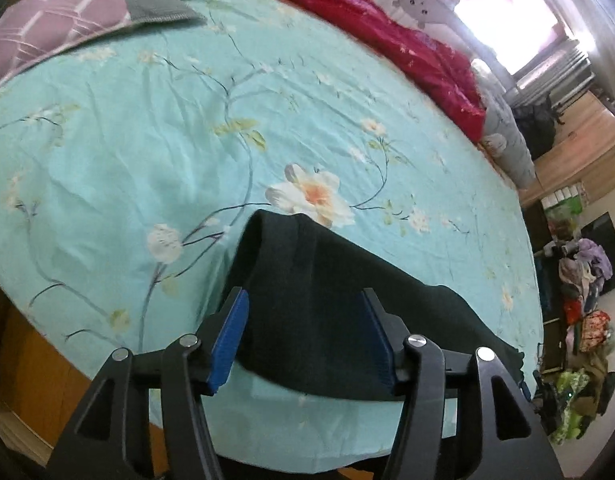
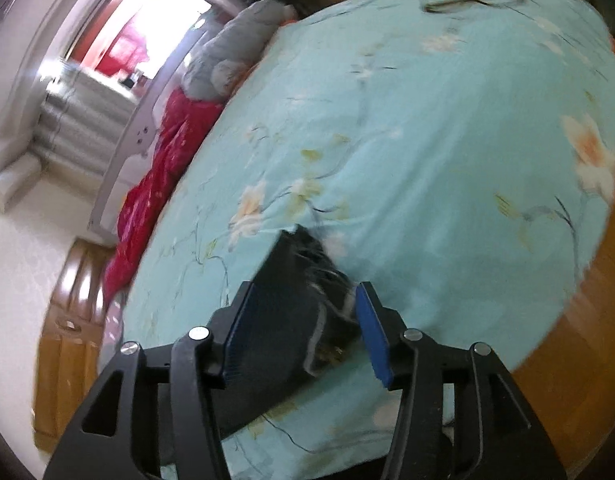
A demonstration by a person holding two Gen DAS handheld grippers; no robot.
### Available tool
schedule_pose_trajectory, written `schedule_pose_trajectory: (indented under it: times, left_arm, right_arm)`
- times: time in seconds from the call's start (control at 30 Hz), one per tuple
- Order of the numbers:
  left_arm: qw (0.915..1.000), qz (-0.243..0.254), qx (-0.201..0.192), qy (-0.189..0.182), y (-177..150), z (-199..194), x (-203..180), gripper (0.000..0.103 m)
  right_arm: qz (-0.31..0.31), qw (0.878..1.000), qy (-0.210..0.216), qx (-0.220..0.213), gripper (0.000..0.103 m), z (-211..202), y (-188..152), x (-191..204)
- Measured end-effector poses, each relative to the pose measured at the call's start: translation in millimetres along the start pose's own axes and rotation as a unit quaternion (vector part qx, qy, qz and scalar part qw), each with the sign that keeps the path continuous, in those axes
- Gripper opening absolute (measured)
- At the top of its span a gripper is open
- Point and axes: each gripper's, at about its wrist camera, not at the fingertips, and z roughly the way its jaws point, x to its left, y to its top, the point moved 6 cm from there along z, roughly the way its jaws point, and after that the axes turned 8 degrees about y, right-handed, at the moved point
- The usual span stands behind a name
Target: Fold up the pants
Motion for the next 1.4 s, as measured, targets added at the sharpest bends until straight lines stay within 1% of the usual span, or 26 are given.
schedule_pose_trajectory:
  times: [0.07,0.1,0.13,0.17,0.23,0.27,0.3,0.33,0.37,0.4,0.47,0.53,0.57,0.6,0.63,0.7,0.73,0.8,0.83,0.9,1.0,1.1,1.23,1.33,1.37,1.4]
  left_arm:
    - [0.9999,0.002,0.006,0.012,9,13,-3,0.058]
    - [0.9997,0.000,0.010,0.021,12,20,-3,0.060]
    - [0.9996,-0.005,0.015,0.024,14,26,-2,0.064]
    - [0.9994,-0.010,0.022,0.025,16,32,-2,0.065]
    - [0.9990,-0.013,0.033,0.027,16,45,-2,0.061]
    - [0.9988,-0.010,0.038,0.030,15,50,-6,0.058]
    - [0.9984,-0.005,0.044,0.037,13,53,-9,0.042]
    - [0.9981,-0.001,0.048,0.038,10,57,-10,0.036]
    - [0.9983,0.002,0.046,0.035,8,56,-11,0.036]
    - [0.9984,0.005,0.039,0.039,8,56,-10,0.036]
    - [0.9977,0.011,0.034,0.058,8,60,-6,0.037]
    - [0.9966,-0.002,0.050,0.066,6,71,0,0.037]
    - [0.9964,-0.011,0.054,0.065,6,73,2,0.037]
    - [0.9965,-0.016,0.053,0.063,7,73,3,0.039]
    - [0.9966,-0.015,0.051,0.062,7,71,2,0.040]
    - [0.9966,-0.003,0.050,0.066,7,71,-1,0.040]
    - [0.9963,0.000,0.052,0.068,8,71,-1,0.040]
    - [0.9961,-0.001,0.057,0.068,8,73,-2,0.042]
    - [0.9963,-0.006,0.056,0.066,8,73,-1,0.042]
    - [0.9966,-0.011,0.054,0.062,8,72,-1,0.043]
    - [0.9967,-0.012,0.053,0.061,7,72,-1,0.044]
    - [0.9965,-0.012,0.055,0.062,7,71,-1,0.045]
    - [0.9964,-0.012,0.056,0.062,7,70,-2,0.048]
    - [0.9964,-0.010,0.055,0.063,7,69,-3,0.049]
    - [0.9964,-0.009,0.056,0.063,7,70,-3,0.049]
    - [0.9965,-0.009,0.056,0.062,7,69,-3,0.051]
  right_arm:
    - [-0.022,1.000,-0.003,0.017,0.059,12,5,7]
    - [-0.038,0.999,-0.017,0.022,0.059,20,9,10]
    - [-0.052,0.998,-0.024,0.025,0.059,24,11,12]
    - [-0.069,0.997,-0.032,0.033,0.060,32,13,16]
    - [-0.110,0.991,-0.052,0.048,0.060,48,13,23]
    - [-0.155,0.983,-0.069,0.064,0.056,60,11,30]
    - [-0.191,0.975,-0.090,0.075,0.028,67,8,34]
    - [-0.224,0.964,-0.111,0.089,0.012,75,5,38]
    - [-0.247,0.956,-0.121,0.105,0.007,82,3,44]
    - [-0.248,0.957,-0.114,0.100,0.005,80,5,49]
    - [-0.242,0.964,-0.091,0.060,0.005,67,20,57]
    - [-0.223,0.966,-0.113,0.066,0.005,72,29,42]
    - [-0.211,0.965,-0.134,0.077,0.005,78,31,28]
    - [-0.193,0.967,-0.140,0.091,0.005,81,30,15]
    - [-0.179,0.971,-0.133,0.085,0.005,78,31,10]
    - [-0.138,0.985,-0.076,0.066,0.005,65,33,8]
    - [-0.113,0.991,-0.058,0.049,0.005,56,36,5]
    - [-0.089,0.995,-0.041,0.036,0.005,47,39,2]
    - [-0.079,0.996,-0.034,0.038,0.005,45,40,1]
    - [-0.070,0.996,-0.040,0.038,0.005,42,41,-2]
    - [-0.080,0.995,-0.031,0.054,0.005,46,33,2]
    - [-0.094,0.992,-0.040,0.073,0.006,59,28,12]
    - [-0.092,0.992,-0.044,0.080,0.008,70,23,15]
    - [-0.080,0.993,-0.040,0.082,0.016,73,22,15]
    - [-0.080,0.993,-0.037,0.082,0.024,73,22,16]
    - [-0.080,0.993,-0.032,0.082,0.036,72,22,17]
